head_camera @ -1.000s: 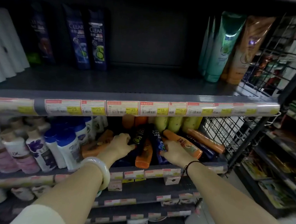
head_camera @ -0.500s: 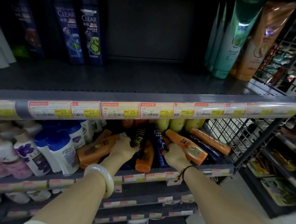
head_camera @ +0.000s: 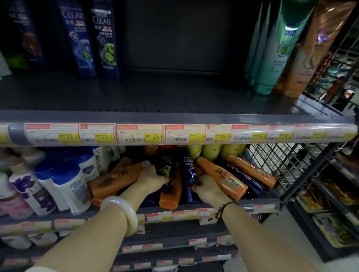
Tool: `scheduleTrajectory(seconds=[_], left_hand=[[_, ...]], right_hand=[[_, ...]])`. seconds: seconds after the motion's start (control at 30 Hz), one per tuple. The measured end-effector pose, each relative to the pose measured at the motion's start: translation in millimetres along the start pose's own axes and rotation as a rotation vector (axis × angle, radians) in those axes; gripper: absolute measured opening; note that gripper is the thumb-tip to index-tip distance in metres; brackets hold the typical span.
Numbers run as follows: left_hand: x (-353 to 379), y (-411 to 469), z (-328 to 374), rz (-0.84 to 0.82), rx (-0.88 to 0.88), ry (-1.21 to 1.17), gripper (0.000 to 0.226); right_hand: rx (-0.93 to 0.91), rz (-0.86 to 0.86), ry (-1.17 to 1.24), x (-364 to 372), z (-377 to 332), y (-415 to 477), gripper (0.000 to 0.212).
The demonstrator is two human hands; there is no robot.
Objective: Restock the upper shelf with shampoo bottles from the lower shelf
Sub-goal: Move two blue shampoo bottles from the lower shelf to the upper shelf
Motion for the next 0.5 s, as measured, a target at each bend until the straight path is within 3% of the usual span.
scheduleTrajectory(seconds=[0.5], left_hand=[[4.7,-4.9,-2.8,-0.007,-0.004,-0.237,0.060]], right_hand=[[0.049,0.016,0.243,3.0,3.5,-7.5,0.050]])
Point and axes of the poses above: each hand's wrist, its own y-axis towards the middle knuckle, its own x-axis out of the palm, z = x × y, the point moved 10 cm from there along y, towards the middle knuckle, and after that the axes turned 5 degrees about -z, right-handed, at the moved point
